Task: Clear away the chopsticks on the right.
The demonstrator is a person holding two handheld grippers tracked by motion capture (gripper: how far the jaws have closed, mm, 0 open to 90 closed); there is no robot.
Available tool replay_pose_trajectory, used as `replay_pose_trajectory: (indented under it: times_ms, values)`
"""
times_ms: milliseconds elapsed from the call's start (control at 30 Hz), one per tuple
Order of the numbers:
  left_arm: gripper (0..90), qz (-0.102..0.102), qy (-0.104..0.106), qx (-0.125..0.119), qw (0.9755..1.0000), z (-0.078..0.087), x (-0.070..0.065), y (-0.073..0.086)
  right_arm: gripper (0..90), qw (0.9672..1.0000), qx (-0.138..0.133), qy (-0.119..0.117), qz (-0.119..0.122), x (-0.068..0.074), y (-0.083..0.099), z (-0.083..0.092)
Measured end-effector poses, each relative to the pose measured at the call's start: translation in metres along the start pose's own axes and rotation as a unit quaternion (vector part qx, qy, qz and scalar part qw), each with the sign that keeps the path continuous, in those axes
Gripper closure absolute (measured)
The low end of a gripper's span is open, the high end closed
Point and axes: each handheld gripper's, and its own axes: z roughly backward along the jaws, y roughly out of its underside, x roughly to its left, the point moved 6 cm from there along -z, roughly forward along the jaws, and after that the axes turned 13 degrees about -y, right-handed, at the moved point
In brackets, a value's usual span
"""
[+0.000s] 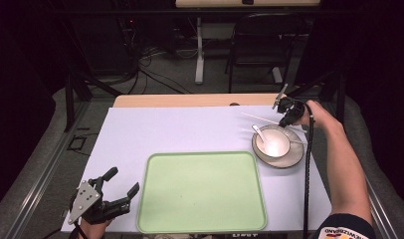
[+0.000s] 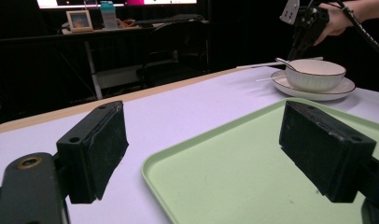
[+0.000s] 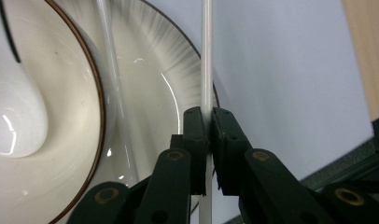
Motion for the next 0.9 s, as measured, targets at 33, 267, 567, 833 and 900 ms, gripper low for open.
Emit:
replay_pose_trajectory:
  times_ms: [33, 267, 567, 833, 900]
  values:
    - [15.2, 0.0, 0.0, 0.0, 1.0, 0.0, 0.0, 0.0, 84.6, 1.0, 0.001, 0.001, -0.003, 0.001, -0.001, 0.003]
    - [15.2, 0.002, 0.001, -0.001, 1.0, 0.0, -0.001, 0.0, 84.5, 0.9998, 0.005, 0.005, -0.021, 0.011, -0.006, 0.034]
    - [15.2, 0.0, 0.003, -0.001, 1.0, 0.0, -0.001, 0.0, 84.5, 0.999, 0.011, 0.037, -0.023, 0.05, -0.02, 0.081]
    - [15.2, -0.001, 0.005, 0.0, 1.0, 0.0, -0.002, 0.0, 84.4, 0.9983, 0.014, 0.027, -0.05, 0.096, -0.03, 0.088]
    - [15.2, -0.001, 0.006, 0.0, 1.0, 0.0, -0.002, 0.0, 84.5, 0.998, 0.024, 0.029, -0.051, 0.102, -0.03, 0.089]
